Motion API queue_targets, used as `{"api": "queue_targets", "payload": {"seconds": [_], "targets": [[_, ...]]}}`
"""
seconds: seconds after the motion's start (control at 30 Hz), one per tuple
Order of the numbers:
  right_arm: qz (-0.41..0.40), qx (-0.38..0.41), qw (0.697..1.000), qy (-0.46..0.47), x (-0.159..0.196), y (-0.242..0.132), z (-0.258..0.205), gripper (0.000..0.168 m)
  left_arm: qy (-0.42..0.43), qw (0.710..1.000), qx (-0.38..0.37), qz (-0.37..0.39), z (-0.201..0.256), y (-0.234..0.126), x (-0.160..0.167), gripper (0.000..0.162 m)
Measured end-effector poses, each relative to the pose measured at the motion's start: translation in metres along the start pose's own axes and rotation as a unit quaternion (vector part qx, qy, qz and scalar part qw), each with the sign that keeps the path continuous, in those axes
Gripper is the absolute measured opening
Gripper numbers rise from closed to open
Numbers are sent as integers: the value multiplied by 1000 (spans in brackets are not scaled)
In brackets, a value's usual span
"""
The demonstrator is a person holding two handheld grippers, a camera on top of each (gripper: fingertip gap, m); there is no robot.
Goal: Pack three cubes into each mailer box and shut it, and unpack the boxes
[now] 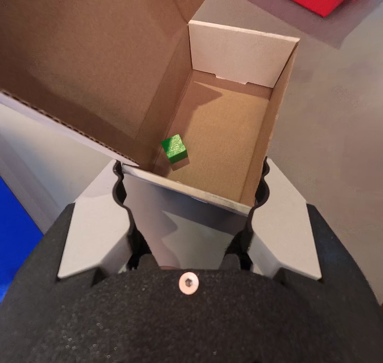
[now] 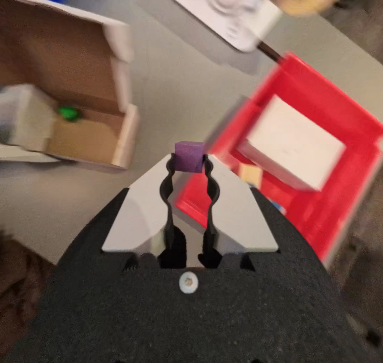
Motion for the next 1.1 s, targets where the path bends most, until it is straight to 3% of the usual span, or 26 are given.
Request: {"api": "queue_targets", "payload": {"seconds": [0.07,0.17,0.3,0.43,0.67,0.8,0.9,0.97,1.03,1.1], "targets": [[-65,27,995,68,44,8,61,27,12,1000,7,5,-1,1,0,127],[-191,3,979,67,91,37,100,27,14,1000,16,8,-3,2,-1,127],[-292,-29,953,72,106,59,110,27,17,1000,16,7,-3,3,-2,127],[-386,-4,920,65,114,84,114,28,21,1000,11,4,0,3,-4,127],[-368,27,924,101,118,94,123,29,21,1000,13,6,3,4,-5,127],[-312,50,942,114,98,54,104,35,28,999,26,14,1,5,-4,127],[-123,-37,990,66,38,11,35,39,40,998,43,23,-1,5,-3,127],[12,-147,989,-14,2,4,-41,40,52,997,54,30,-2,6,-3,127],[69,-205,974,-63,-14,26,-107,40,63,995,65,36,-3,6,-3,127],[40,-197,974,-101,-16,65,-148,44,70,994,73,40,-4,7,-3,127]]}}
Point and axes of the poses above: each gripper's, where its closed fingertips meet, y out along the fingers, x out of its underside, z = x × y across the jaws, the point moved 8 cm from there along -y, back along the fingers, and after that the axes turned 6 degrees about -z, right-handed, at the moved point
